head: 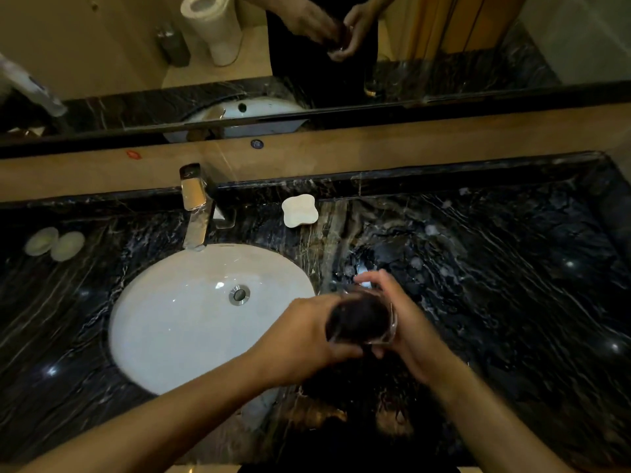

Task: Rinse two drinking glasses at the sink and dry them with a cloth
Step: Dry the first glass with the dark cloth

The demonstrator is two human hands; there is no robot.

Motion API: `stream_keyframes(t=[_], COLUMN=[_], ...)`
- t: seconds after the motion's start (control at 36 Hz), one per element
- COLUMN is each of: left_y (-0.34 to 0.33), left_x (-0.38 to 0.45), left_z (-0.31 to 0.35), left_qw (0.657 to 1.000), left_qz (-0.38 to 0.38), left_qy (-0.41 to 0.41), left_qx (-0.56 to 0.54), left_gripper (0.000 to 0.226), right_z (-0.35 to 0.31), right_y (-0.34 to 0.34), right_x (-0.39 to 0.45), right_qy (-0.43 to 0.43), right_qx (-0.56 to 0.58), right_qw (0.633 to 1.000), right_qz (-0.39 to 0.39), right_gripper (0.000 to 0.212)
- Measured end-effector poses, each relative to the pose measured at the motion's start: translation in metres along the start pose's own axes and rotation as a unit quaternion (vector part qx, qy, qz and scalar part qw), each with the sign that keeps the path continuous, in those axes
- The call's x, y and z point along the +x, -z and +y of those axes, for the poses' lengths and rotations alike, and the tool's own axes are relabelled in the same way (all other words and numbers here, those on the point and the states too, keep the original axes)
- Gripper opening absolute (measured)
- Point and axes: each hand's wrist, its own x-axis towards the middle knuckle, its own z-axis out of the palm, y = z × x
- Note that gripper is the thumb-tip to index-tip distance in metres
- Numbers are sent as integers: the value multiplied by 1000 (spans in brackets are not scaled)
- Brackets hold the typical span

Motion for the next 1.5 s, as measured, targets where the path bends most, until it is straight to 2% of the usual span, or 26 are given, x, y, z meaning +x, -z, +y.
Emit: stream_keyframes(t=[0.08,0.14,0.19,0.28,0.33,0.36,0.42,0.47,0.56,0.61,0.64,0.69,0.75,0.81,0.89,0.94,0.97,1.03,1.08,1.14,1.22,1.31,1.33,1.39,1.44,1.5], left_y=[7,11,13,4,0,1,6,11,8,7,8,13,16,17,10,7,6,8,11,10,7,6,7,6,3,-3], left_x=[4,4,3,3,2,1,1,1,3,4,5,7,8,7,5,5,5,7,7,6,5,7,7,6,5,5], left_z=[20,29,35,32,19,13,0,-9,-7,4,11,21,29,37,39,29,22,9,-2,-6,8,25,28,30,29,22], left_qw=[914,872,876,958,998,984,897,856,939,998,992,925,877,871,930,993,998,926,870,904,999,929,912,899,919,978], left_qz=[-1,-10,-9,28,67,57,-4,-29,-5,1,-7,-19,-29,-44,-34,16,19,-23,-48,-49,-35,-26,-28,-31,-24,7], left_qy=[191,220,216,143,9,-88,-250,-311,-236,-54,41,155,198,209,154,45,-43,-201,-272,-246,-14,172,194,205,192,119], left_qx=[-359,-436,-431,-248,0,145,364,412,251,28,-120,-346,-436,-442,-331,-104,52,319,409,345,1,-325,-360,-385,-343,-172], left_gripper=[37,34,34,47,57,57,52,50,54,52,49,40,36,38,49,59,59,52,50,53,48,30,28,30,35,47], right_z=[7,10,10,-1,-13,-18,-22,-22,-21,-17,-14,-4,4,7,0,-10,-15,-20,-19,-15,-2,11,16,22,20,11], right_y=[-7,-9,-9,-15,-16,-12,-2,3,2,-1,-2,-4,-4,-2,-7,-12,-11,-4,2,4,-1,1,3,4,2,-5], right_x=[-3,-3,-1,-2,0,1,2,1,-3,-5,-5,-8,-8,-7,-9,-9,-7,-6,-7,-7,-7,-6,-5,-3,-1,-1], right_qy=[194,265,303,257,103,10,-119,-155,-81,54,127,243,301,332,328,219,119,-71,-145,-121,66,323,385,435,430,346], right_qx=[-85,-145,-180,-123,-32,-3,-18,-42,-26,-24,-50,-113,-177,-226,-201,-96,-44,-17,-30,-17,-20,-262,-319,-333,-310,-234], right_qw=[976,949,927,945,983,994,992,987,996,998,989,961,933,906,906,955,981,996,989,992,996,899,854,821,829,885], right_qz=[58,85,125,157,147,112,30,-14,-16,31,56,72,88,134,176,174,146,44,-9,-29,49,136,144,161,180,205], right_gripper=[28,30,26,19,29,37,51,57,55,37,30,32,36,32,23,23,30,49,56,55,35,33,39,45,36,26])
